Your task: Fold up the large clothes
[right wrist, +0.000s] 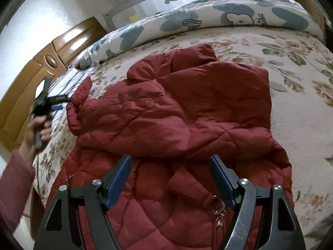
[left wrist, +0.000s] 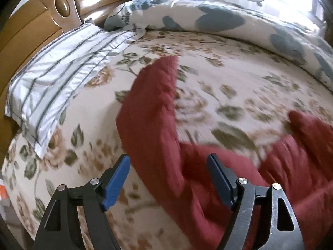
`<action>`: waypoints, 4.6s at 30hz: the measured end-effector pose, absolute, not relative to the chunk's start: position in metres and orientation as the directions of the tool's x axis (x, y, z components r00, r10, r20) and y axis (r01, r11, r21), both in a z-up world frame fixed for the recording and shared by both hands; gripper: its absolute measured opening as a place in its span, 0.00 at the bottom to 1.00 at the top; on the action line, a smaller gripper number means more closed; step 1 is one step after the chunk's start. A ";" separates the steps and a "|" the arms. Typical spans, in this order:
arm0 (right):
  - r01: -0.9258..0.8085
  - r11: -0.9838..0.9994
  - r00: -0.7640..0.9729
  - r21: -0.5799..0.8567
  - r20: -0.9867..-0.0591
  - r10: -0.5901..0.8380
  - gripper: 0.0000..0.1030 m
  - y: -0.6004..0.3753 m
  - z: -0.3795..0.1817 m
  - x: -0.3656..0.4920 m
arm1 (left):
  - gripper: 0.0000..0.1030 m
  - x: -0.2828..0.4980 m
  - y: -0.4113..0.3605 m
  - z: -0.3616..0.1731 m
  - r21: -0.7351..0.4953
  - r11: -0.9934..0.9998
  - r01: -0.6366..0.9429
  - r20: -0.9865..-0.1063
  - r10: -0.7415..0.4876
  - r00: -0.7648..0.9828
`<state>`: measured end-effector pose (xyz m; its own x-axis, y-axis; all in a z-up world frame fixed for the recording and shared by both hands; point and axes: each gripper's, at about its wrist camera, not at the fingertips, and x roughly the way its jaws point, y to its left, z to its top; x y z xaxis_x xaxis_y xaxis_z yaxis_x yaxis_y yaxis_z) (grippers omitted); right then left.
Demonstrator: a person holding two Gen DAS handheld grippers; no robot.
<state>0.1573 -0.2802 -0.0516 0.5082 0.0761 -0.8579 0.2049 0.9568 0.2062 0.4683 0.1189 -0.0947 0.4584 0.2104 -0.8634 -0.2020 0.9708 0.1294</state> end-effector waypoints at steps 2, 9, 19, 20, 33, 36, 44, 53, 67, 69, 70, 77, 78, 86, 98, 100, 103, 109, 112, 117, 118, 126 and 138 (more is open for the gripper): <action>0.206 0.954 0.521 0.216 -0.850 0.080 0.76 -0.280 -0.046 0.154 | 0.75 0.492 0.119 -0.107 0.173 0.964 -0.203 -0.865 0.247 0.437; 0.198 0.947 0.552 0.252 -0.827 0.105 0.76 -0.281 -0.036 0.148 | 0.24 0.535 0.134 -0.149 0.192 0.951 -0.241 -0.900 0.269 0.344; 0.195 0.940 0.567 0.280 -0.814 0.125 0.76 -0.278 -0.037 0.142 | 0.10 0.477 0.125 -0.111 -0.081 0.974 -0.213 -0.856 0.042 0.516; 0.194 0.939 0.567 0.284 -0.814 0.129 0.76 -0.278 -0.037 0.142 | 0.10 0.467 0.119 -0.106 -0.116 0.975 -0.191 -0.844 0.005 0.536; 0.215 0.926 0.556 0.309 -0.818 0.144 0.76 -0.277 -0.041 0.125 | 0.10 0.363 0.037 -0.060 -0.361 0.929 0.082 -0.710 -0.331 0.622; 0.232 0.922 0.557 0.309 -0.820 0.135 0.76 -0.281 -0.041 0.120 | 0.10 0.349 0.033 -0.056 -0.367 0.922 0.123 -0.699 -0.361 0.618; 0.278 0.909 0.569 0.311 -0.815 0.105 0.76 -0.298 -0.037 0.110 | 0.10 0.344 -0.029 -0.069 -0.354 0.898 0.263 -0.709 -0.441 0.551; 0.330 0.882 0.583 0.336 -0.807 0.090 0.76 -0.326 -0.036 0.107 | 0.10 0.360 -0.073 -0.099 -0.346 0.885 0.311 -0.736 -0.462 0.495; 0.322 0.767 0.623 0.556 -0.734 0.270 0.78 -0.363 -0.053 0.166 | 0.20 0.368 -0.109 -0.127 -0.257 0.897 0.360 -0.804 -0.405 0.436; 0.311 0.717 0.635 0.624 -0.698 0.332 0.78 -0.370 -0.062 0.185 | 0.21 0.364 -0.112 -0.128 -0.246 0.897 0.367 -0.807 -0.399 0.436; 0.314 0.698 0.636 0.643 -0.689 0.348 0.78 -0.372 -0.067 0.191 | 0.22 0.364 -0.115 -0.127 -0.241 0.896 0.372 -0.809 -0.398 0.434; 0.381 0.663 0.572 0.644 -0.728 0.378 0.14 -0.379 -0.104 0.227 | 0.57 0.353 -0.117 -0.127 -0.260 0.878 0.401 -0.813 -0.423 0.401; 0.377 0.662 0.575 0.648 -0.724 0.382 0.13 -0.378 -0.103 0.227 | 0.66 0.351 -0.118 -0.125 -0.259 0.874 0.411 -0.814 -0.426 0.395; 0.348 0.744 0.604 0.571 -0.743 0.288 0.07 -0.374 -0.074 0.215 | 0.88 0.328 -0.092 -0.107 -0.322 0.855 0.406 -0.794 -0.477 0.377; 0.402 0.780 0.603 0.480 -0.780 0.169 0.07 -0.393 -0.081 0.181 | 0.81 0.346 -0.013 -0.086 -0.301 0.929 0.214 -0.774 -0.369 0.515; 0.407 0.782 0.594 0.471 -0.787 0.165 0.07 -0.390 -0.087 0.180 | 0.81 0.351 -0.013 -0.086 -0.285 0.936 0.205 -0.780 -0.351 0.518; 0.405 0.793 0.591 0.455 -0.792 0.153 0.07 -0.388 -0.088 0.178 | 0.81 0.359 -0.024 -0.094 -0.261 0.940 0.219 -0.799 -0.337 0.499; 0.440 0.833 0.572 0.335 -0.820 0.028 0.17 -0.378 -0.065 0.173 | 0.82 0.384 -0.044 -0.141 -0.161 0.967 0.200 -0.882 -0.232 0.411; 0.419 0.876 0.637 0.237 -0.765 -0.098 0.23 -0.358 -0.030 0.166 | 0.83 0.384 -0.054 -0.143 -0.137 0.967 0.216 -0.878 -0.219 0.426; 0.291 0.942 0.666 0.170 -0.742 -0.071 0.41 -0.319 -0.016 0.190 | 0.83 0.386 -0.054 -0.144 -0.141 0.966 0.215 -0.877 -0.222 0.426; 0.257 0.953 0.650 0.163 -0.758 -0.046 0.41 -0.312 -0.023 0.198 | 0.83 0.387 -0.056 -0.144 -0.138 0.967 0.214 -0.877 -0.219 0.426; 0.309 0.938 0.514 0.157 -0.857 -0.026 0.29 -0.329 -0.097 0.213 | 0.82 0.378 -0.047 -0.142 -0.149 0.963 0.223 -0.872 -0.235 0.430; 0.388 0.907 0.466 0.163 -0.884 -0.040 0.29 -0.352 -0.106 0.201 | 0.67 0.368 -0.019 -0.143 -0.194 0.971 0.140 -0.880 -0.235 0.413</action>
